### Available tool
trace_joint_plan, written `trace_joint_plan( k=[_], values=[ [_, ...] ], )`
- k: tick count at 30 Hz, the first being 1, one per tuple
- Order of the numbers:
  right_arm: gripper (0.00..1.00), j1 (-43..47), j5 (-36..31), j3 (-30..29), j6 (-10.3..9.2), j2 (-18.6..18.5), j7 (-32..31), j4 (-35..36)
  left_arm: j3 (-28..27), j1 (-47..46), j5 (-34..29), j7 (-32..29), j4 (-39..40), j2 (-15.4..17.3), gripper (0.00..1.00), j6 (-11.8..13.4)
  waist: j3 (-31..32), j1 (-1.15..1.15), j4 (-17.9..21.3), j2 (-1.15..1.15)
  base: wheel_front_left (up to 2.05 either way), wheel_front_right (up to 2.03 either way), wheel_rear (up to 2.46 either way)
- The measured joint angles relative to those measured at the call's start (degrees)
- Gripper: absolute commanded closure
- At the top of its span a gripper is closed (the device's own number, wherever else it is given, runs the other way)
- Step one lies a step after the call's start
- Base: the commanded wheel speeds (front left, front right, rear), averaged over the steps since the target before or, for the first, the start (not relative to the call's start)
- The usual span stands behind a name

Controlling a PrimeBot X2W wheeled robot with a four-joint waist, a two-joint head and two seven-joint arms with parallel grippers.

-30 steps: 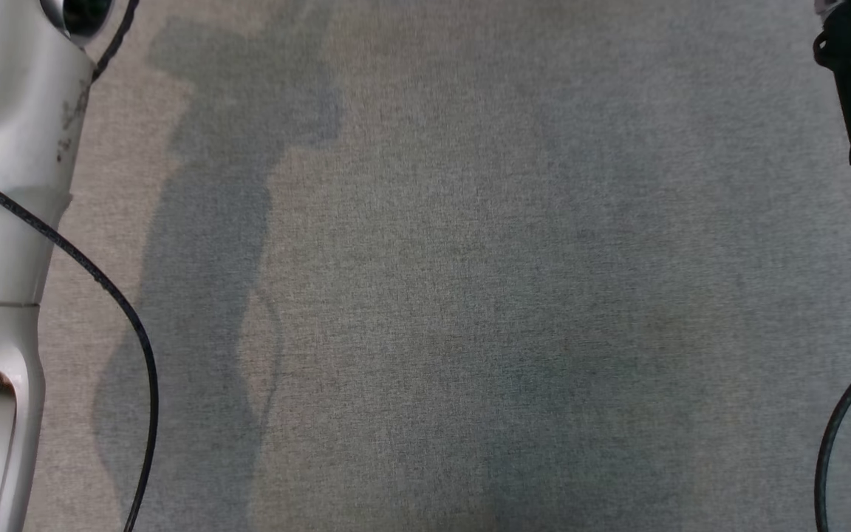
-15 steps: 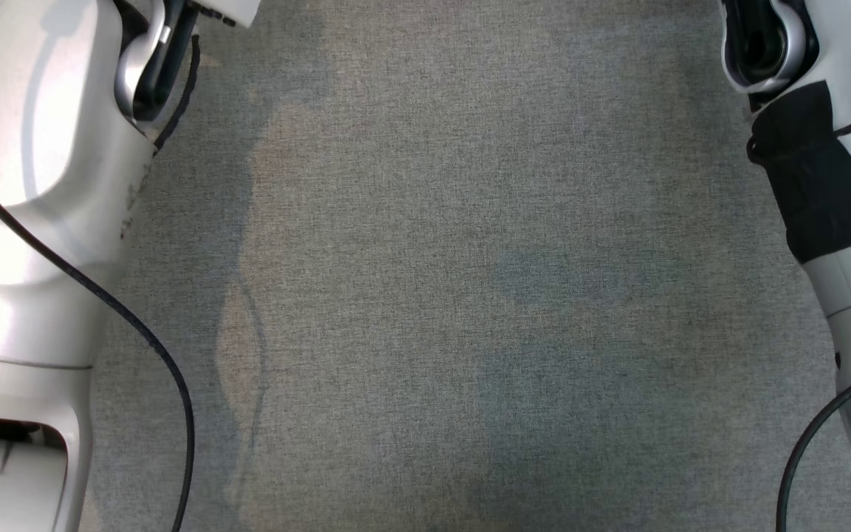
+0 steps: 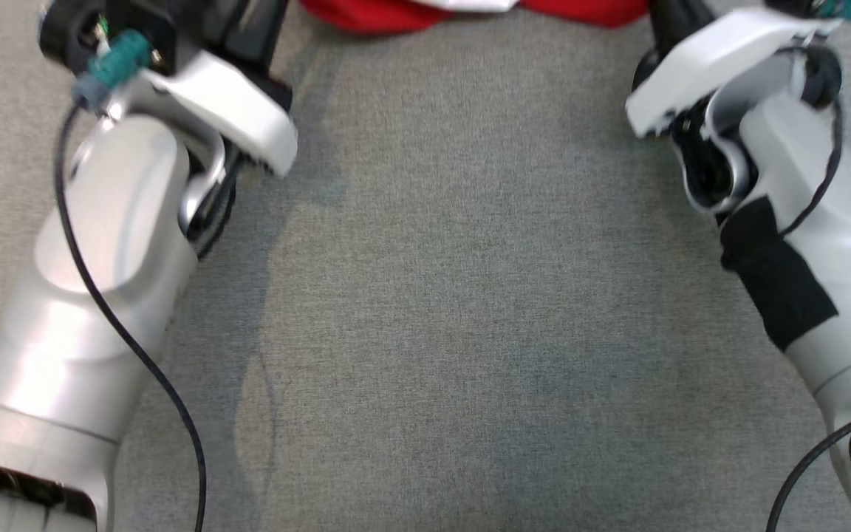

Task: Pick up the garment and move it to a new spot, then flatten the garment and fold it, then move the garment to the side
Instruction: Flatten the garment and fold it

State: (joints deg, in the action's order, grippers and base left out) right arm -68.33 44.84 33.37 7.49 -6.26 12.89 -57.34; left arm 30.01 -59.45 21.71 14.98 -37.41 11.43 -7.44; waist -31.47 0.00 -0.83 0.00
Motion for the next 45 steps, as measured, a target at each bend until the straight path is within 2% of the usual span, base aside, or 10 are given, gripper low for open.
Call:
trace_joint_plan(
  k=[14,28,45],
  values=[
    [1.0,9.51,9.43,11.11,0.0,-6.27,-7.77,1.41,9.7,9.71,1.86,0.0,-8.09,0.33,1.0,0.0,9.34,0.0,-0.7,0.0,0.0,0.0,0.0],
    [1.0,15.05,15.71,18.98,0.0,-9.26,-15.96,2.66,19.39,15.11,-0.34,0.0,-10.72,1.71,1.0,0.0,16.26,0.0,-1.58,0.0,0.0,0.0,0.0],
    [1.0,20.81,23.17,27.46,0.0,-14.24,-26.2,8.44,19.69,23.39,-4.1,0.0,-11.23,0.86,1.0,0.01,23.86,0.0,-2.71,0.0,0.0,0.0,0.0]
  ],
)
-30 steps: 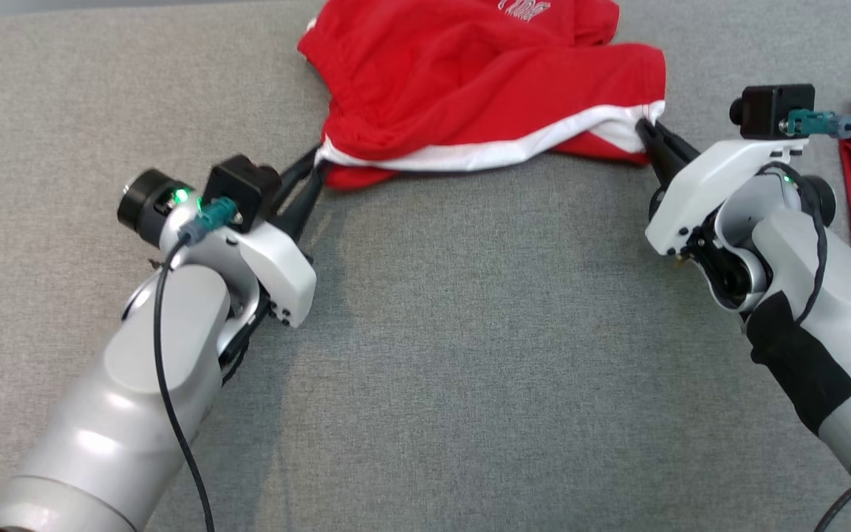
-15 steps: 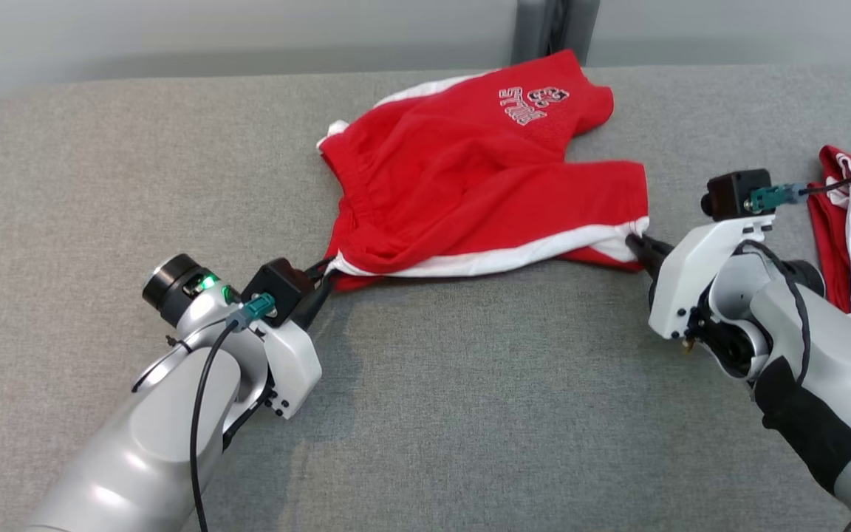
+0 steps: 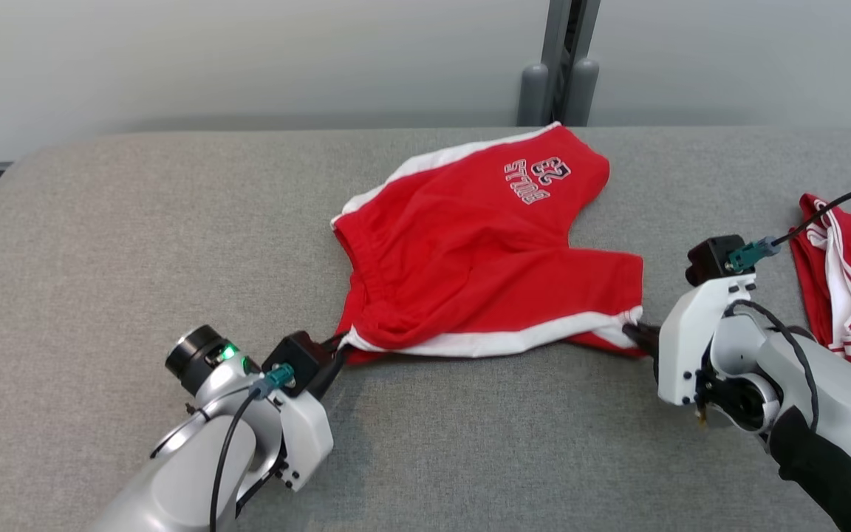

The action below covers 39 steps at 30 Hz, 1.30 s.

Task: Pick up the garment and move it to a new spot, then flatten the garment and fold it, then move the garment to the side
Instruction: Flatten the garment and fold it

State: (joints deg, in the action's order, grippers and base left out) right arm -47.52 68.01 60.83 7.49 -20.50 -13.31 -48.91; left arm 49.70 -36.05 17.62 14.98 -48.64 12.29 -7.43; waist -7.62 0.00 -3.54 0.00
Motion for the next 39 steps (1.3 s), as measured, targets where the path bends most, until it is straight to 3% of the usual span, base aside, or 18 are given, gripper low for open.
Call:
trace_joint_plan(
  k=[13,30,39],
  values=[
    [1.0,4.94,7.25,4.26,0.0,-5.6,-10.89,5.47,3.22,6.97,0.74,0.0,1.52,0.66,1.0,-0.01,6.46,0.01,-0.66,0.0,0.0,0.0,0.0],
    [1.0,9.25,11.49,5.16,0.01,-8.13,-16.5,5.6,3.41,10.28,3.81,0.01,2.41,1.64,1.0,-0.05,9.35,0.0,-1.1,0.0,0.0,0.0,0.0],
    [1.0,11.59,13.29,5.36,0.01,-9.95,-19.18,8.96,3.52,13.41,4.22,0.01,4.12,1.67,1.0,-0.05,10.65,0.0,-1.4,0.0,0.0,0.0,0.0]
  ],
)
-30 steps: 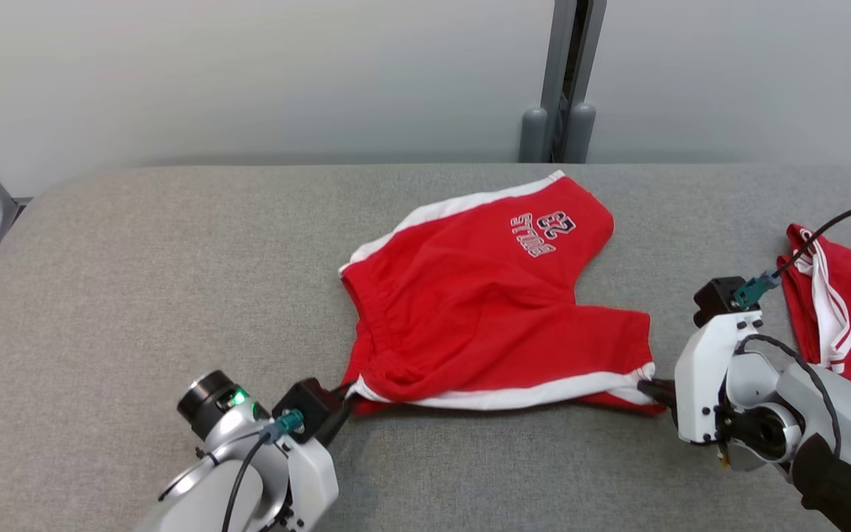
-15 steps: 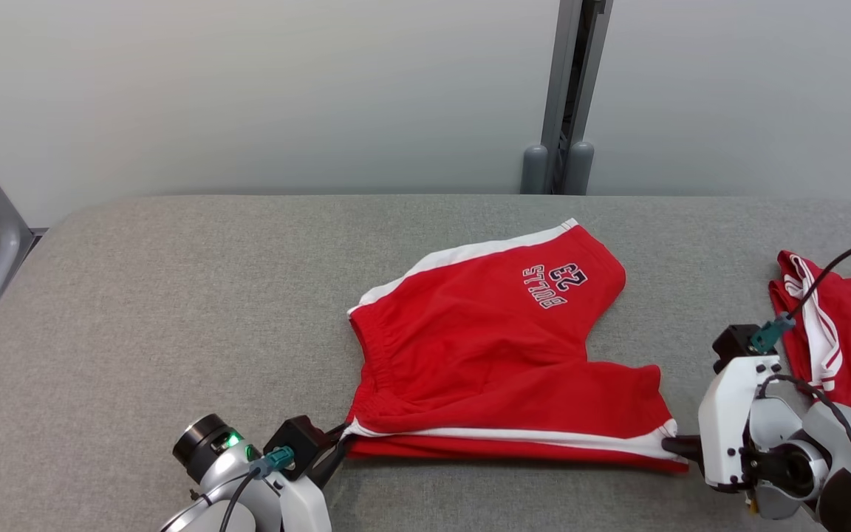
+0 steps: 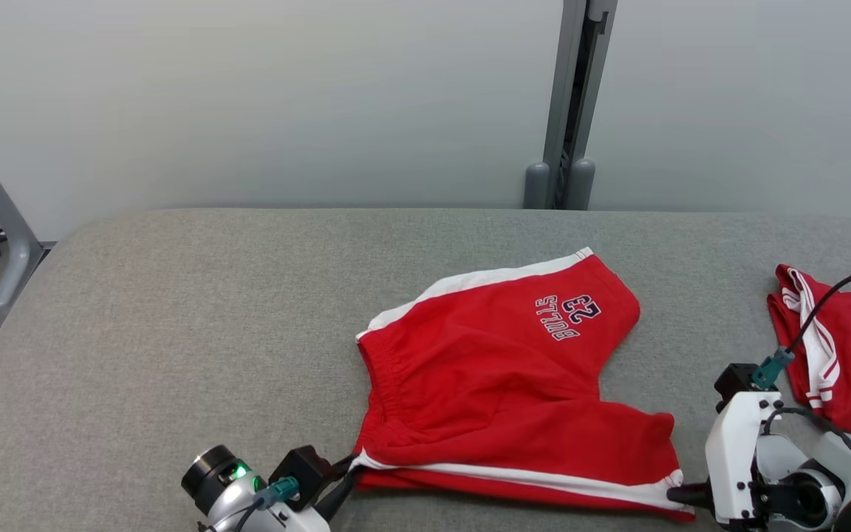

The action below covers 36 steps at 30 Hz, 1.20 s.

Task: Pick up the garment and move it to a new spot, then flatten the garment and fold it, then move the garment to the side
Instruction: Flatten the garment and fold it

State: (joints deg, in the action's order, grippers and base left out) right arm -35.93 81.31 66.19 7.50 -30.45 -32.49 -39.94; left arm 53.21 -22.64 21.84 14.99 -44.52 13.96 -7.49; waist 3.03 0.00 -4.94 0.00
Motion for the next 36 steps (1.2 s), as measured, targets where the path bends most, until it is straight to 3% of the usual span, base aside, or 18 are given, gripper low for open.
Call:
trace_joint_plan(
  k=[15,23,36],
  values=[
    [1.0,5.03,1.89,0.19,-0.01,-5.33,-4.36,7.86,1.86,7.81,1.97,-0.01,7.34,3.0,1.0,0.0,1.85,0.0,-1.23,0.0,0.0,0.0,0.0],
    [1.0,5.38,2.67,-2.81,-0.01,-6.15,-3.05,10.05,-1.15,8.32,4.21,-0.01,11.36,3.12,1.0,0.05,1.36,0.0,-1.78,0.0,0.0,0.0,0.0],
    [1.0,0.44,11.69,-10.89,-0.01,-5.33,-4.67,7.04,-4.87,5.47,17.17,-0.34,15.79,1.45,1.0,0.04,-0.88,0.0,-2.53,0.0,0.0,0.0,0.0]
  ],
)
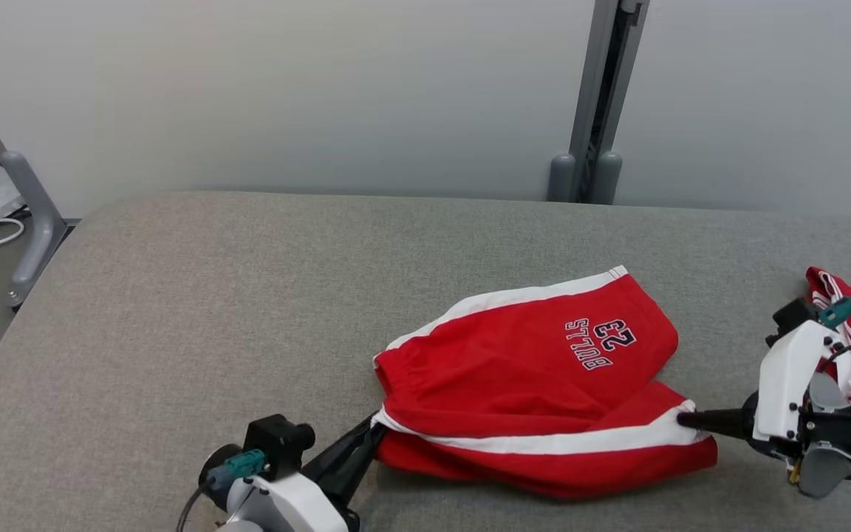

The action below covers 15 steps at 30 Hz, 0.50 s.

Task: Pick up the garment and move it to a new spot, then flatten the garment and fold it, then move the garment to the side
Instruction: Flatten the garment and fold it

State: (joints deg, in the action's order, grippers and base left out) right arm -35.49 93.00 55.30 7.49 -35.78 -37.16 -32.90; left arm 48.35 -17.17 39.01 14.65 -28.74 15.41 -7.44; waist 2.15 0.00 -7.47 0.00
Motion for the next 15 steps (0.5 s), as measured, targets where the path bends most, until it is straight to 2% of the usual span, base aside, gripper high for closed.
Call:
trace_joint_plan(
  k=[7,15],
  values=[
    [1.0,-4.75,1.89,-1.54,0.0,2.05,-0.49,-4.38,-1.56,-2.41,5.14,0.08,0.56,-0.16,1.0,0.0,-1.64,0.0,-0.59,0.0,0.0,0.0,0.0],
    [1.0,-9.48,1.81,-3.15,0.0,4.93,4.01,-7.13,-3.43,-5.82,7.83,0.19,-1.05,-1.91,1.0,0.0,-4.28,0.0,-1.32,0.0,0.0,0.0,0.0]
  ],
)
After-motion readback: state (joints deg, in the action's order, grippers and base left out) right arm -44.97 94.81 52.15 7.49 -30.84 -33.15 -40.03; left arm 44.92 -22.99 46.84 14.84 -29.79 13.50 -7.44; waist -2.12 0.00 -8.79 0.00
